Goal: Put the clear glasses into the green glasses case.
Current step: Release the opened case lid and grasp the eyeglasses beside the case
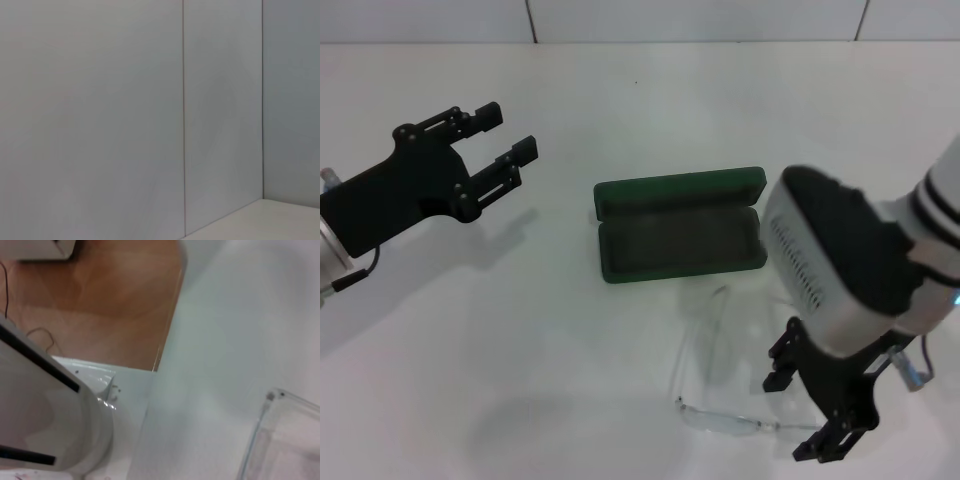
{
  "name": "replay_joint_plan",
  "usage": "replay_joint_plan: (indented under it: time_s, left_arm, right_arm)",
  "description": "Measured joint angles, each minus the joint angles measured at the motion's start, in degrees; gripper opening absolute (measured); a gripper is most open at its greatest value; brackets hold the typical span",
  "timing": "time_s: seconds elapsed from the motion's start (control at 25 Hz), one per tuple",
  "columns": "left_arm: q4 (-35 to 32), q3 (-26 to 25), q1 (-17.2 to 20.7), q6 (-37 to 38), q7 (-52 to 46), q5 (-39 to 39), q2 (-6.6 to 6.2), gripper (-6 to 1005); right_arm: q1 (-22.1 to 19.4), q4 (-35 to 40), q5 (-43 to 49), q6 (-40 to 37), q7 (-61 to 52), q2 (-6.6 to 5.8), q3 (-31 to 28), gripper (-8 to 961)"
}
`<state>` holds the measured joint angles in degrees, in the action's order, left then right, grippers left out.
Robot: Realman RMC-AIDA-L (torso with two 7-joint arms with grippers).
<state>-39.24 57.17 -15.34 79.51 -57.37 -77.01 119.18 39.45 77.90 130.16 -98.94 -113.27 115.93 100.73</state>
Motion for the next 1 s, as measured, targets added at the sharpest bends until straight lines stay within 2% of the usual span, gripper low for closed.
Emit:
replay_joint_plan:
  time_s: [0.56, 1.0]
  left_arm:
    - [0.1, 0.0, 0.1, -0.1, 0.4, 0.0, 0.09, 560]
    - [0.1, 0.0, -0.4, -0.1, 0.6, 0.0, 0.03, 560]
  right_arm:
    - [2.7, -2.5, 0.5, 8.8, -3.3, 0.26, 10.1, 673]
    - [3.9, -3.4, 0.0, 10.2, -3.7, 0.26, 11.6, 656]
